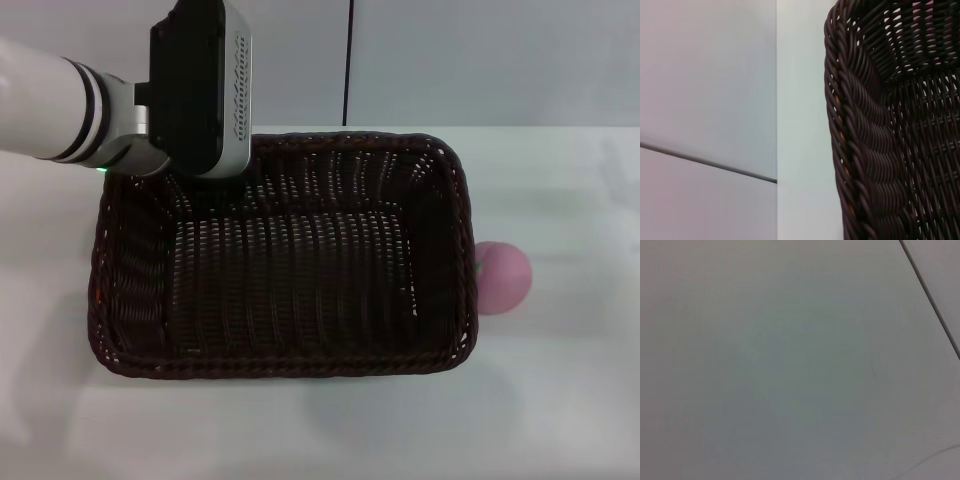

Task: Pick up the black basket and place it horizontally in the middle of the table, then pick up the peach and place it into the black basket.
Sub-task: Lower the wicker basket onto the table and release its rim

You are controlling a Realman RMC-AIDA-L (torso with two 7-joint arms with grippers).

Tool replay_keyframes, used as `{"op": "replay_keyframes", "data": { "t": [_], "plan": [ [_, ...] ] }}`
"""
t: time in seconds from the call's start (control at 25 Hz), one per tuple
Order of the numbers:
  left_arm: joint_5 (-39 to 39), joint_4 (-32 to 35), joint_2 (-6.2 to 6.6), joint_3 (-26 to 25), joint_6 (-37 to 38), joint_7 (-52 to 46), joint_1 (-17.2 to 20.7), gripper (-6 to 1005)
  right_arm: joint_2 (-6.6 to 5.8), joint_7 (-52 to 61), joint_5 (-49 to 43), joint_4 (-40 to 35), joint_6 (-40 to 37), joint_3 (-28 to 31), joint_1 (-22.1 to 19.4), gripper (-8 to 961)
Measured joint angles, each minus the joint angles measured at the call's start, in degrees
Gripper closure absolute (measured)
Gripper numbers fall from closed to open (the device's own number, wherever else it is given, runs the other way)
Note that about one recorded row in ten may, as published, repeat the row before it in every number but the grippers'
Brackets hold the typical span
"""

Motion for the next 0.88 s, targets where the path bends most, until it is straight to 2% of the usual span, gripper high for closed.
{"op": "replay_keyframes", "data": {
  "t": [0.24, 0.48, 0.72, 0.84, 0.88],
  "plan": [
    [0.0, 0.3, -0.01, 0.1, 0.7, -2.8, 0.0, 612, 0.00, 0.0, 0.1, 0.0, 0.0, 0.0, 0.0, 312],
    [0.1, 0.6, -0.04, 0.1, 0.5, -2.8, 0.2, 406, 0.00, 0.0, 0.0, 0.0, 0.0, 0.0, -0.1, 312],
    [-1.1, 1.3, -0.24, -0.3, -0.5, -3.8, 0.3, 289, -0.09, 0.0, 0.0, 0.0, -0.9, -0.2, -1.0, 311],
    [-3.5, 1.8, -0.34, -2.2, -1.4, -4.2, 0.6, 230, -0.43, 0.0, -0.7, -0.1, -2.3, -0.6, -1.6, 311],
    [-11.8, 2.1, -0.37, -8.6, -2.0, -3.8, 1.5, 211, -1.06, 1.6, -3.1, -1.9, -4.4, -1.0, -3.3, 311]
  ]
}}
